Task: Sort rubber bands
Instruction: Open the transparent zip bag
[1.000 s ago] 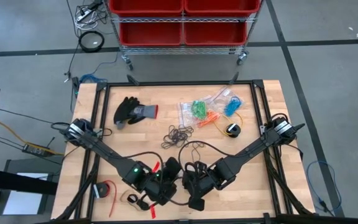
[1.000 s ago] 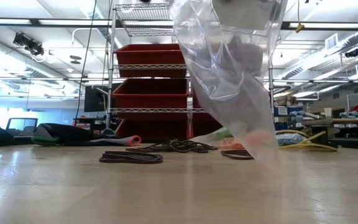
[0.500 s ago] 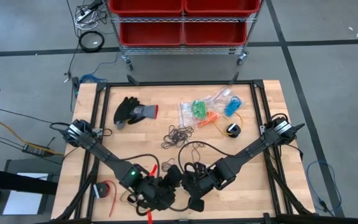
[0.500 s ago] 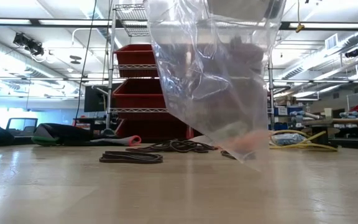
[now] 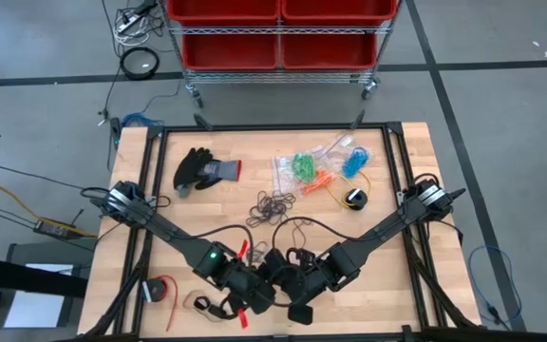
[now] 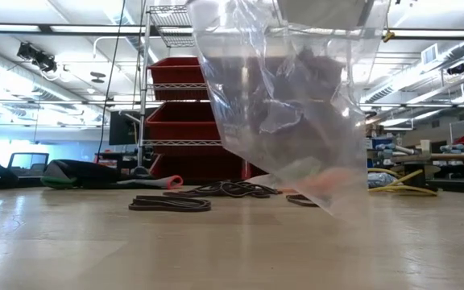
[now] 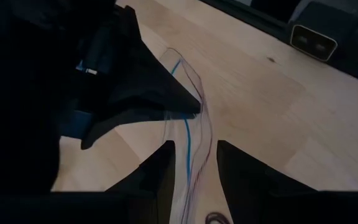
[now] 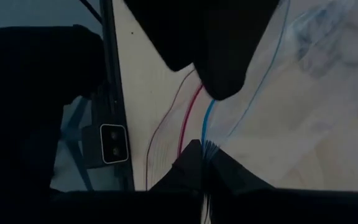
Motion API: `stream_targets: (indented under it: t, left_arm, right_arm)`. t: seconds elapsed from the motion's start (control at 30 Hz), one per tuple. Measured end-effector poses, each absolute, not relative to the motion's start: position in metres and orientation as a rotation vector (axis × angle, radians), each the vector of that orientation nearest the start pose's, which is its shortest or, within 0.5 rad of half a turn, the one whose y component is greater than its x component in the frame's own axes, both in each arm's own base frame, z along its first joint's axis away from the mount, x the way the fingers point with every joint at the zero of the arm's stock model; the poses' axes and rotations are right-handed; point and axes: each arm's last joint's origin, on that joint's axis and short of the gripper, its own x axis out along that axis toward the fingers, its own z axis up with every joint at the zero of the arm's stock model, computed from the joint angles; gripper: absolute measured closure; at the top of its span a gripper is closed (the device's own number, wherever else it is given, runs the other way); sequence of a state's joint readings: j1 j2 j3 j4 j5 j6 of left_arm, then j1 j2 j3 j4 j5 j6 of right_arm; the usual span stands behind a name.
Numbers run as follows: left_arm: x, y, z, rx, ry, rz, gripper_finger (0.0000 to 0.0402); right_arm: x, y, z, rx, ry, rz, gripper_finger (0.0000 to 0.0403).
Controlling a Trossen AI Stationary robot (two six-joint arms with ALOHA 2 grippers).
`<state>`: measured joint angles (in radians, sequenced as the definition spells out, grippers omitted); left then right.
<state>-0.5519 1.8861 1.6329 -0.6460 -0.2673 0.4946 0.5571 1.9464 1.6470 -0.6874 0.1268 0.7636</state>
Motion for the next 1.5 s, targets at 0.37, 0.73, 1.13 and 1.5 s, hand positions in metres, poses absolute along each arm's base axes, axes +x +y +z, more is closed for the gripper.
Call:
stream_targets:
  t: [0.37, 0.73, 1.13, 1.5]
  left_arm:
    - [0.358, -0.208, 0.272, 0.794, 0.779, -0.524, 0.0274]
    - [0.355, -0.214, 0.275, 0.853, 0.778, -0.464, 0.0274]
    - [0.355, -0.214, 0.274, 0.819, 0.778, -0.442, 0.0274]
    - [0.349, -0.213, 0.305, 0.828, 0.648, -0.361, 0.0290]
  right_arm:
    - [0.360, 0.219, 0.252, 0.358, 1.022, 0.015, 0.0403]
    - [0.361, 0.219, 0.253, 0.360, 1.011, 0.008, 0.0403]
    - [0.361, 0.219, 0.253, 0.362, 1.010, 0.003, 0.0403]
    - [0.358, 0.223, 0.260, 0.320, 0.930, -0.045, 0.0403]
